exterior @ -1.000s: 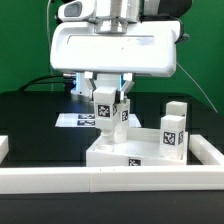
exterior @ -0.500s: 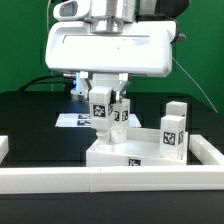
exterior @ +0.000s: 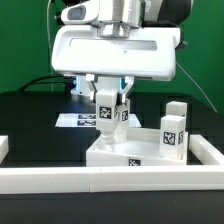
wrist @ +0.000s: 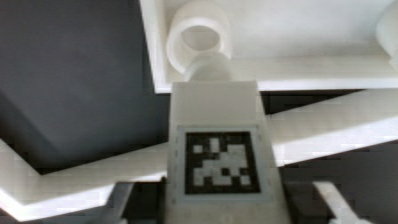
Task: Assemble square table
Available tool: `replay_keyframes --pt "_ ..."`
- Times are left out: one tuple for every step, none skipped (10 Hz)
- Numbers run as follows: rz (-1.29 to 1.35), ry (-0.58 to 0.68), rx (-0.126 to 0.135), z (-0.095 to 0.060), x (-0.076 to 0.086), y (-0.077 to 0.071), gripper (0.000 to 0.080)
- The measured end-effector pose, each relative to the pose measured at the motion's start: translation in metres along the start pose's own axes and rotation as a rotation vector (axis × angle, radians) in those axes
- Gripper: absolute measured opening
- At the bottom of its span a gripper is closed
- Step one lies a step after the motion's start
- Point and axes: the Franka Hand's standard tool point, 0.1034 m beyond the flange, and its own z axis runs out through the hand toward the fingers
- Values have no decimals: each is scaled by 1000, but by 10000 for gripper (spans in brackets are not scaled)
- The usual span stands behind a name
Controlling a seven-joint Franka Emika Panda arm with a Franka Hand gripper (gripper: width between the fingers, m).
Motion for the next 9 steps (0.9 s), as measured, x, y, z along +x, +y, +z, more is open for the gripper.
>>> replay_keyframes --pt "-2 36 2 1 1 -1 290" --pt "14 33 3 1 -1 0 290" --pt "32 39 6 1 0 1 290" --pt "28 51 5 1 1 1 290" --pt "24 70 3 2 0 2 290" --pt "24 74 0 2 -1 3 290" --pt "14 124 -3 3 0 5 290" --pt "0 231 -9 3 1 6 290" --pt "-11 237 -19 9 -5 7 290"
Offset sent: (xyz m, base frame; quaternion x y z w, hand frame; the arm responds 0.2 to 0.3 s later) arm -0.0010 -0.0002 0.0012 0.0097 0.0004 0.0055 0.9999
